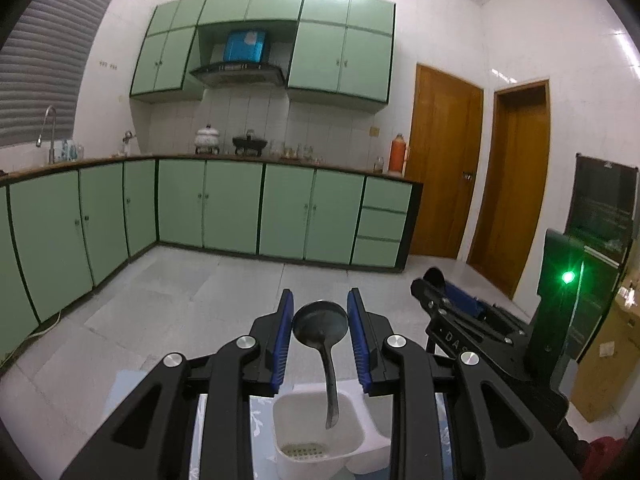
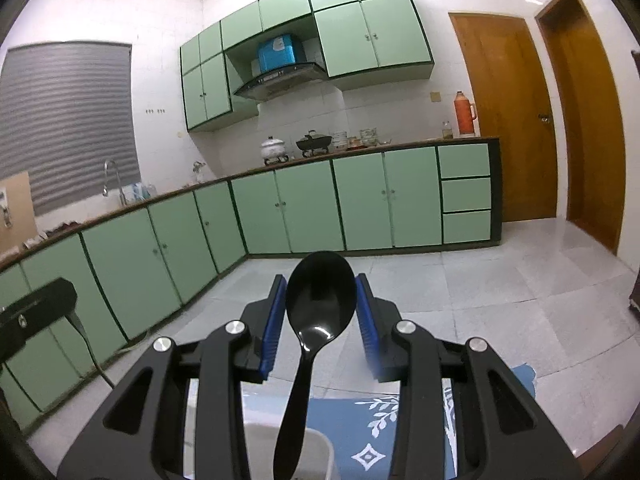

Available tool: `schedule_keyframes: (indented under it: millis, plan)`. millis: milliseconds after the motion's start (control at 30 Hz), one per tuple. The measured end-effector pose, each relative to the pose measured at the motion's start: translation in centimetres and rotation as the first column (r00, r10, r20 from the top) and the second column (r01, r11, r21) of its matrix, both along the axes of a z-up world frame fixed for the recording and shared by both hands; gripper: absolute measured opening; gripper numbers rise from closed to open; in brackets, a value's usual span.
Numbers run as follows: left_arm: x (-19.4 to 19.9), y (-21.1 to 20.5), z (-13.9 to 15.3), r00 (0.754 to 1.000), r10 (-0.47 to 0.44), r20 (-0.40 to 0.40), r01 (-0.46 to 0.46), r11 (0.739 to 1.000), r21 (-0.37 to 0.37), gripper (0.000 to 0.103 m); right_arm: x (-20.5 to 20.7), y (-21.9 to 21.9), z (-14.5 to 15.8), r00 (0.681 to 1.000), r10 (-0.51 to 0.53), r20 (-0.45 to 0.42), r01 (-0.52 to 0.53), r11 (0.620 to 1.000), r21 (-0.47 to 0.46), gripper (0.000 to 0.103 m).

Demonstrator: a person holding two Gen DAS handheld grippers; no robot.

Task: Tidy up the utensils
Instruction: 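Lift both spoons and drop them into the white utensil holder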

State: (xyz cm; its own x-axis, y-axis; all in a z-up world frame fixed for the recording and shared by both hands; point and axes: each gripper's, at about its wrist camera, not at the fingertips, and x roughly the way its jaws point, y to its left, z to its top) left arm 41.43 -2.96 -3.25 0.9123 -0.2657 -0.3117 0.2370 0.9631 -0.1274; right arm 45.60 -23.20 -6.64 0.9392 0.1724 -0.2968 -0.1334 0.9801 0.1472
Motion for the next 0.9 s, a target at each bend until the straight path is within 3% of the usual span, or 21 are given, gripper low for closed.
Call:
schedule_keyframes:
  millis: [200, 233, 333, 467, 567, 633, 700, 900]
  plan:
    - [1.6, -0.2, -3.5, 0.995, -0.007, -0.095, 0.009, 1.0, 0.012, 0.028, -0.3, 0.3, -2.5, 0.997, 0.038, -0.074, -0.038, 0.999, 0.008, 0.038]
    - [1.6, -0.2, -3.8, 0.995, -0.008, -0.101, 0.01, 1.0, 0.015, 0.028, -0.5, 0.2, -2.7, 0.996, 0.041, -0.083, -0.04, 0.999, 0.013, 0.045]
    - [1.2, -0.1, -4.1, 0.994, -0.007, -0.105, 0.009, 1.0, 0.019, 0.029, -1.4, -0.2, -3.1, 0.994, 0.044, -0.102, -0.041, 0.999, 0.035, 0.046]
    - [0.3, -0.1, -4.0, 0.995, -0.001, -0.101, 0.004, 1.0, 0.03, 0.039, -3.4, -1.2, -2.7, 0.992, 0.047, -0.115, -0.039, 0.997, 0.07, 0.051]
    - [-1.5, 0.0, -3.7, 0.995, 0.002, -0.098, 0.002, 0.999, 0.04, 0.045, -5.8, -1.9, -2.0, 0.991, 0.055, -0.126, -0.044, 0.995, 0.087, 0.057]
    - [-3.2, 0.2, -3.6, 0.995, 0.002, -0.102, 0.002, 0.999, 0.043, 0.051, -7.7, -2.3, -1.8, 0.989, 0.054, -0.139, -0.041, 0.995, 0.093, 0.07]
    - [-5.1, 0.4, -3.8, 0.994, -0.003, -0.111, 0.008, 0.999, 0.049, 0.056, -10.4, -2.8, -2.0, 0.987, 0.052, -0.155, -0.036, 0.994, 0.101, 0.076]
    - [-11.1, 1.1, -6.9, 0.978, -0.017, -0.209, 0.032, 0.997, 0.068, 0.064, -17.3, -3.7, -3.9, 0.971, 0.026, -0.238, -0.002, 0.995, 0.103, 0.088]
